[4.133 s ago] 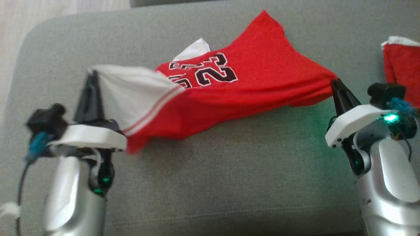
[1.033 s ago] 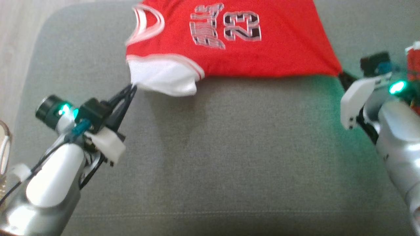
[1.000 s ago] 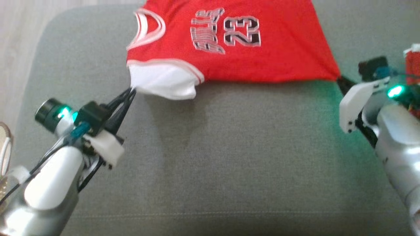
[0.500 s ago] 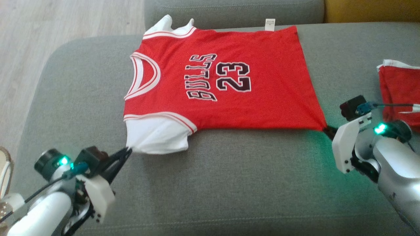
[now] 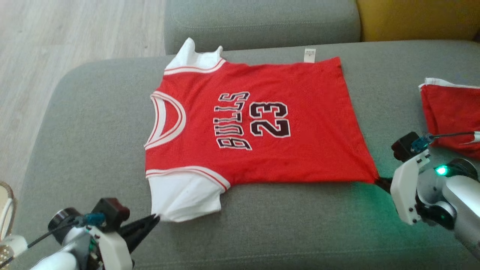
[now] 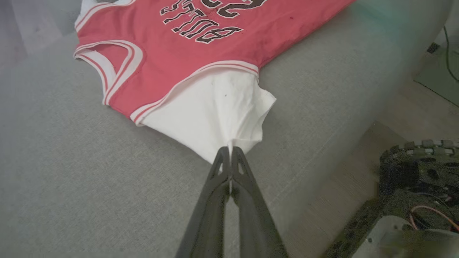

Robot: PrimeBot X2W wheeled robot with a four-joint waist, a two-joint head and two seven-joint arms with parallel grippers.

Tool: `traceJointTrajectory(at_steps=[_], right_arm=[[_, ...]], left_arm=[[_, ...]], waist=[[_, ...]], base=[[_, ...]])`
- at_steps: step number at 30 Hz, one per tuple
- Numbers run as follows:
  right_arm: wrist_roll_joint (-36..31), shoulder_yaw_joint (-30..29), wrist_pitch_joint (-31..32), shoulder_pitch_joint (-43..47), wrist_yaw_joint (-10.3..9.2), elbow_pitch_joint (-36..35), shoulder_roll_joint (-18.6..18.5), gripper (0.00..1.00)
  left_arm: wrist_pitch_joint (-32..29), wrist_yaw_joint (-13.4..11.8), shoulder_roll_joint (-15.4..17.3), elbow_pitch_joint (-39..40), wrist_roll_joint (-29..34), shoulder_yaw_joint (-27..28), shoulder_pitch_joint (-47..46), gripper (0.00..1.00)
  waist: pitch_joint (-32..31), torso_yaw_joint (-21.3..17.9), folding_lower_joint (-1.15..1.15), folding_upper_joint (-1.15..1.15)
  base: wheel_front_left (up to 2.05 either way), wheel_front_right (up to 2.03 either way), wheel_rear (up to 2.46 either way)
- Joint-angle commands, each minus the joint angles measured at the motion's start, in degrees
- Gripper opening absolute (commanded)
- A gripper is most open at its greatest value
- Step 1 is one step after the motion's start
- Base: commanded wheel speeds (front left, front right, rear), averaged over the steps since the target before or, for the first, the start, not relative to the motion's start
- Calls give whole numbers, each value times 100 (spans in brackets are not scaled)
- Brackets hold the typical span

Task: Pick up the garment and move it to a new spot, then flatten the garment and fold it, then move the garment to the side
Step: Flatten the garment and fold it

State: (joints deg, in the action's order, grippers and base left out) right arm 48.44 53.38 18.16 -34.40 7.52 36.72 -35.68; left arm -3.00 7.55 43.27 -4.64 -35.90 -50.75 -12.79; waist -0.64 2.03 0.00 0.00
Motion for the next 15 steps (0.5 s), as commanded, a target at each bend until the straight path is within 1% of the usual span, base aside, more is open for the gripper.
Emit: traceJointTrajectory(at_steps=[1, 7, 15], right_arm=[[91, 39, 71, 95, -3, -149, -253, 0], [387, 527, 511, 132, -3, -794, -690, 0], [880, 861, 986, 279, -3, -1165, -1048, 0]], left_arm=[[-12, -7, 330, 201, -84, 223, -183, 0], [-219, -7, 662, 584, -531, 12, -118, 0], [-574, -7, 996, 956, -1205, -387, -34, 0]], waist=[[-33, -6, 0, 0], [-93, -39, 0, 0], [-189, -85, 0, 0]], base=[[0, 0, 0], [0, 0, 0], [0, 0, 0]])
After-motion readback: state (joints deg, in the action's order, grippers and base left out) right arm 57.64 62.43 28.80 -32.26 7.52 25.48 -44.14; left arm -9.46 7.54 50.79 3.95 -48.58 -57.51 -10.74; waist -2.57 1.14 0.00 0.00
